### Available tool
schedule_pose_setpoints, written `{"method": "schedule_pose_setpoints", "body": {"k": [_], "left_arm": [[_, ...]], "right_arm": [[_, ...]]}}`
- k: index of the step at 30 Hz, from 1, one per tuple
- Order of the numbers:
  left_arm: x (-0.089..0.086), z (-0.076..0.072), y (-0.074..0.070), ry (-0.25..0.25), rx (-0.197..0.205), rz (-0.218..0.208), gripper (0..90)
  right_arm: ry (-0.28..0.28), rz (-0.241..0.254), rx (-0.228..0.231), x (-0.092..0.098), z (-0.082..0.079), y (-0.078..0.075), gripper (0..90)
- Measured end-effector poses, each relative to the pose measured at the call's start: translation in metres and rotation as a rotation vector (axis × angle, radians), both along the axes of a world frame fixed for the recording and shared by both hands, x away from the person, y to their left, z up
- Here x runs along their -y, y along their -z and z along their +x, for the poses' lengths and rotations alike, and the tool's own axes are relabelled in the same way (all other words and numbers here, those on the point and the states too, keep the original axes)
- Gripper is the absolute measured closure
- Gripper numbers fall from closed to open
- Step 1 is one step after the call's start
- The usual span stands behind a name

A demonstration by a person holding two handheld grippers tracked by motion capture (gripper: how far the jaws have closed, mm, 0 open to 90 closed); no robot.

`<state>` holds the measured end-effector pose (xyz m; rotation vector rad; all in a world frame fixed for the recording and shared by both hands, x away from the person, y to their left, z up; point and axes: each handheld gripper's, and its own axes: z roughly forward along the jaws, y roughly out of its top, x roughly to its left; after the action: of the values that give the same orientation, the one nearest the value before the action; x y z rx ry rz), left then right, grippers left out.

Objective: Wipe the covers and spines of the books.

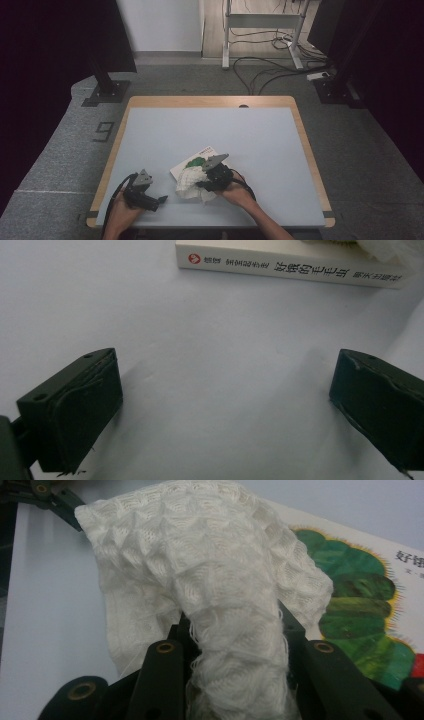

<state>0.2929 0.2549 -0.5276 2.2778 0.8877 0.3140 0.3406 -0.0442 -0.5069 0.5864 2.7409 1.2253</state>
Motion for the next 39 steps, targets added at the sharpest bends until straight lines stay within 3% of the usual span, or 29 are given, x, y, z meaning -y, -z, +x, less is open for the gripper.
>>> {"method": "schedule_pose_setpoints", "body": {"k": [15,39], "left_arm": [[-0.005,-0.001,0.0,0.003,0.002,-0.002,1.0],[-0.005,-0.002,0.0,0.001,0.006,0.001,0.9]], "right_arm": [[-0.073,-0.012,0.002,-0.022,-0.012,-0.002,65.7],[-0.046,-0.029,0.01,-0.048,0.015,-0.003,66.7]]}}
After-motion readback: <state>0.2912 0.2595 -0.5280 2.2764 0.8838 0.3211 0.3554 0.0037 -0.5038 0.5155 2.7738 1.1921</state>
